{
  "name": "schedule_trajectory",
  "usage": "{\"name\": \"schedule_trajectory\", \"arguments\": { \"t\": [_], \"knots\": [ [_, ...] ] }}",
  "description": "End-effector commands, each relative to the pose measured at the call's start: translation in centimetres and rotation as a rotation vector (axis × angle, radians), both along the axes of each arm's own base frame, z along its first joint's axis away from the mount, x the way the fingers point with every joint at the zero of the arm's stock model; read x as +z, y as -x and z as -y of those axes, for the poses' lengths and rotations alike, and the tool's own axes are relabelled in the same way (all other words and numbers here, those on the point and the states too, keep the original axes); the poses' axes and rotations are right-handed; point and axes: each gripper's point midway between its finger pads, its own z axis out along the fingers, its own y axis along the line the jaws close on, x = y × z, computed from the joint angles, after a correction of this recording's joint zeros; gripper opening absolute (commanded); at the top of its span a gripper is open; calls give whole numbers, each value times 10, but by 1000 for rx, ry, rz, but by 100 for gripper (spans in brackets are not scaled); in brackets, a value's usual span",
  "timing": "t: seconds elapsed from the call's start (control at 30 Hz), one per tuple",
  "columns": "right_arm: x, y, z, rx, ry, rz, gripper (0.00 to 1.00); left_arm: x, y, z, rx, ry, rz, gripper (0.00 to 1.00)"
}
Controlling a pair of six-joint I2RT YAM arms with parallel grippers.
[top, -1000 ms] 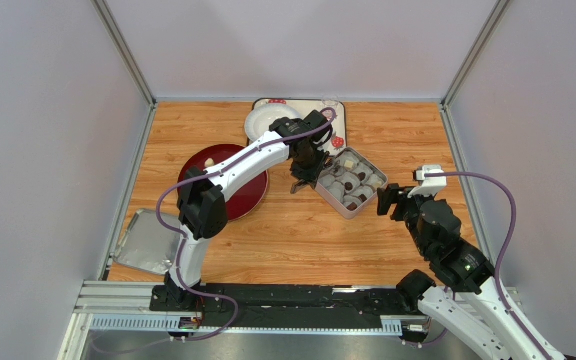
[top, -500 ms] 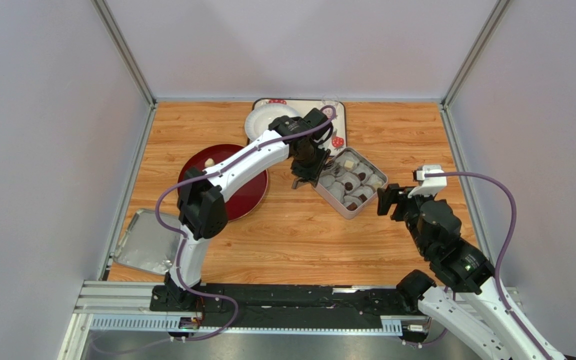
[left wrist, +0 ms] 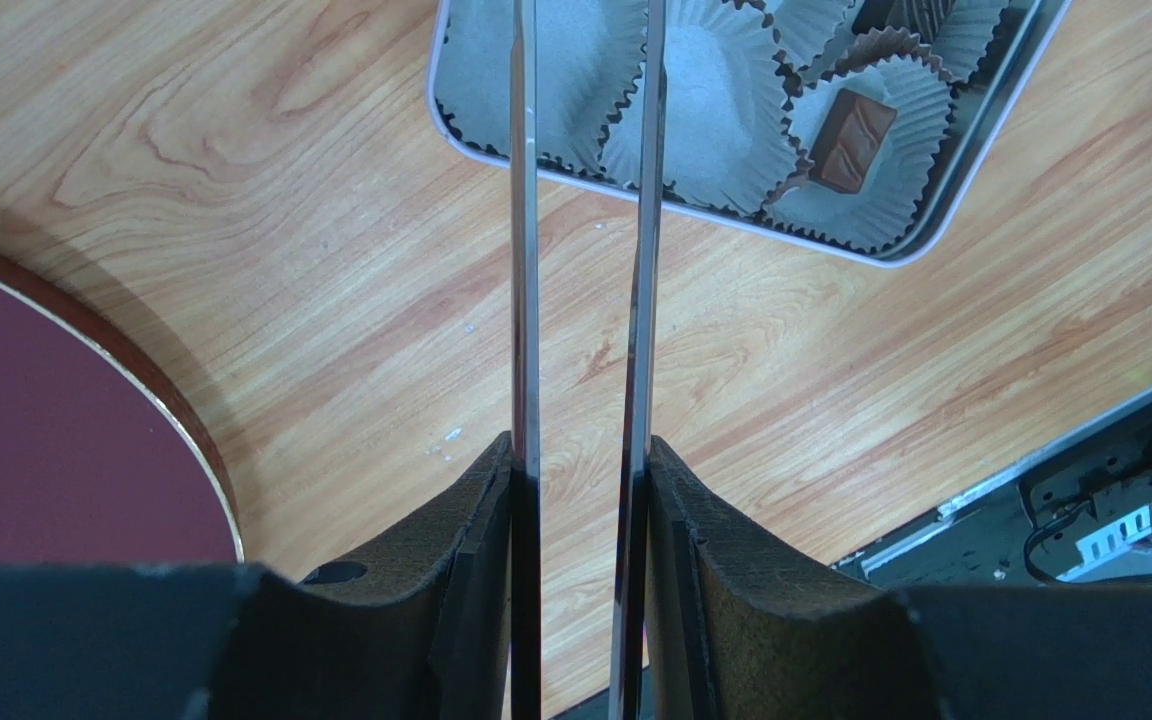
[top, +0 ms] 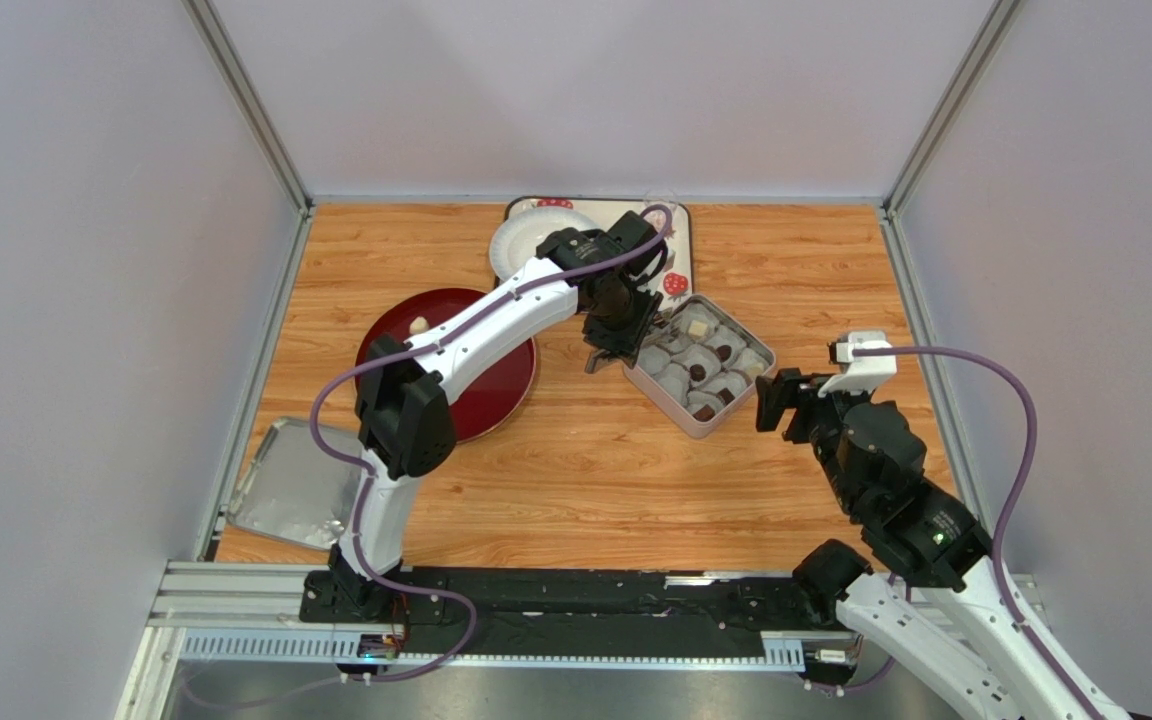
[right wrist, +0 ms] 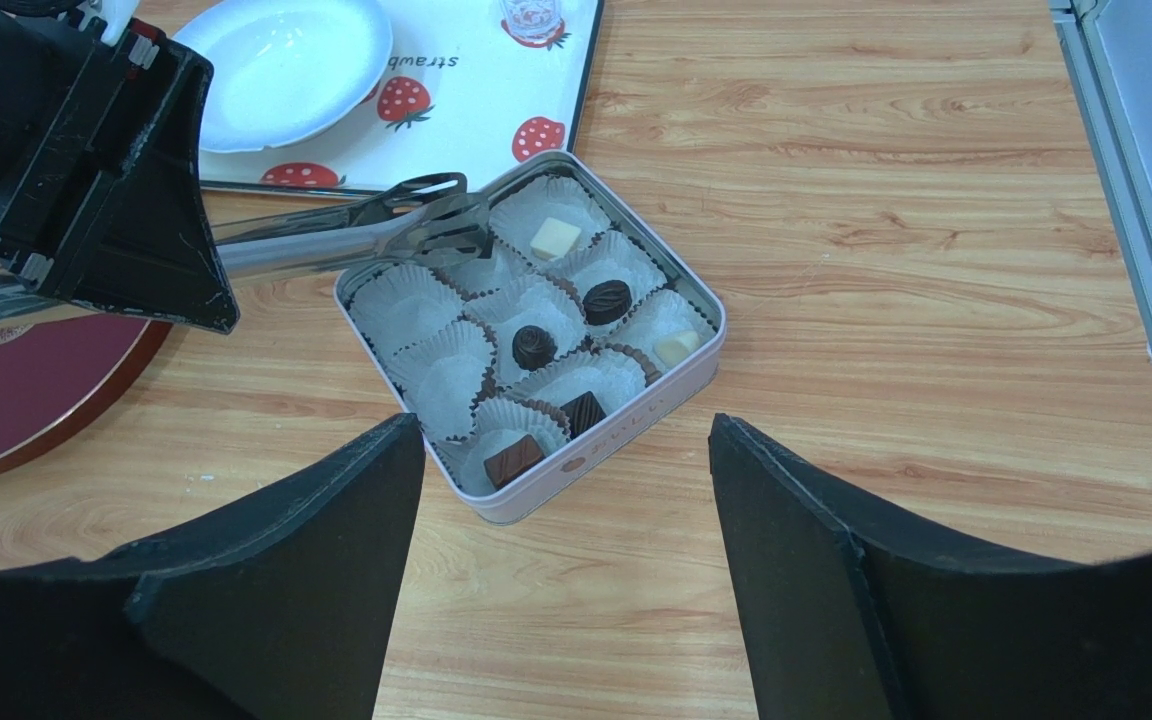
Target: Pack the chocolate
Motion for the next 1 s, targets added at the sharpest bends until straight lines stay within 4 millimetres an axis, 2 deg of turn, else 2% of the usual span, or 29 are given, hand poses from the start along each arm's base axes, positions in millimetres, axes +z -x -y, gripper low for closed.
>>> {"name": "schedule_trajectory", "arguments": {
  "t": [0.0,0.47,0.77,0.87,0.9,0.97],
  "knots": [
    [10,-1,-1,-7,-30,29,74,11,-7,9,-17,27,36,40],
    [10,0,0,-8,-33,31,74,12,-6,10,-17,35,31,43],
    [11,1,1,-8,-36,35,74,53,-8,3,8,88,113,42],
    [12,0,0,-5,-35,36,74,66,-8,-8,35,95,141,41],
    [11,0,0,-3,-34,35,74,76,-6,-12,46,111,156,41],
    [11,0,-1,0,-35,34,74,83,-5,-26,74,118,170,38]
  ]
}}
